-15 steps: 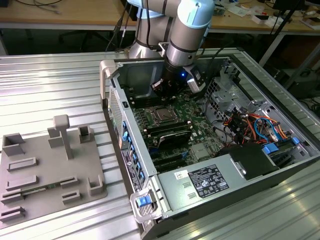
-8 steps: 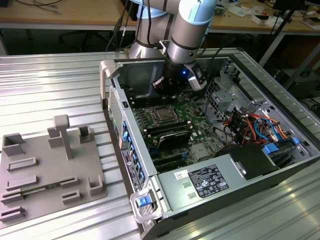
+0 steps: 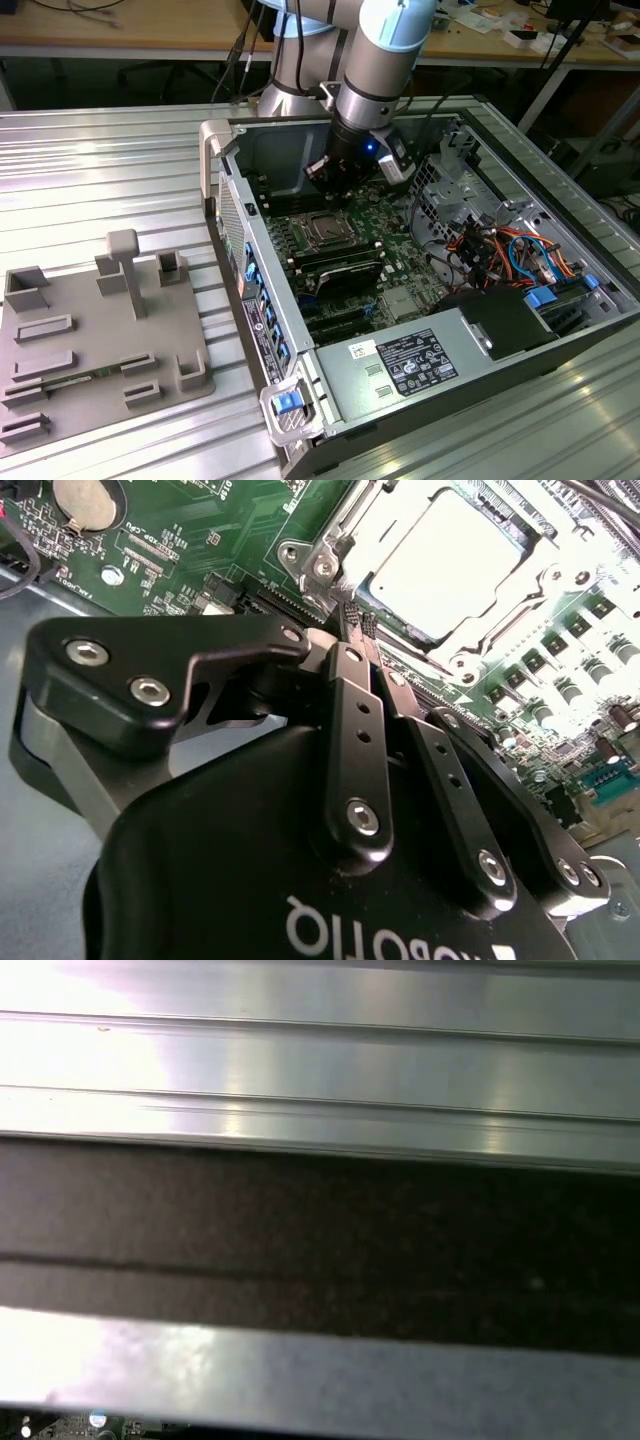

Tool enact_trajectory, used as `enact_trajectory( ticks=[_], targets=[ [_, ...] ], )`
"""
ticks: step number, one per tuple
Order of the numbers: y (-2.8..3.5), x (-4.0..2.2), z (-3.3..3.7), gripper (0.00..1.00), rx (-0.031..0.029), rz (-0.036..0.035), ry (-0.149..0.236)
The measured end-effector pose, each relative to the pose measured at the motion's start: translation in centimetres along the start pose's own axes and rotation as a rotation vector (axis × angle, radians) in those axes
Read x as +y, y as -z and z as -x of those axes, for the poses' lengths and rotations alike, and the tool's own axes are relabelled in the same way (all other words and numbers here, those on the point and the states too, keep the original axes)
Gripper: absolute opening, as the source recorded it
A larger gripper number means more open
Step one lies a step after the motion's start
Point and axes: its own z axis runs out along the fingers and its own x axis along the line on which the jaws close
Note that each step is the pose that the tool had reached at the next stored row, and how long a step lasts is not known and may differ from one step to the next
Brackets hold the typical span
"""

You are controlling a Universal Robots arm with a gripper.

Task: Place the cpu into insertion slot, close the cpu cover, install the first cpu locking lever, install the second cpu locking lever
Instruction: 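Install the first cpu locking lever, then install the second cpu locking lever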

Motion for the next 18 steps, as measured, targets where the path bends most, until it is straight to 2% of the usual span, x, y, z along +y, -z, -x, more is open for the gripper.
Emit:
enact_trajectory(
  ticks=[18],
  targets=[
    [0.01,-0.34,-0.03,0.11,0.0000,0.0000,0.000]
  ],
)
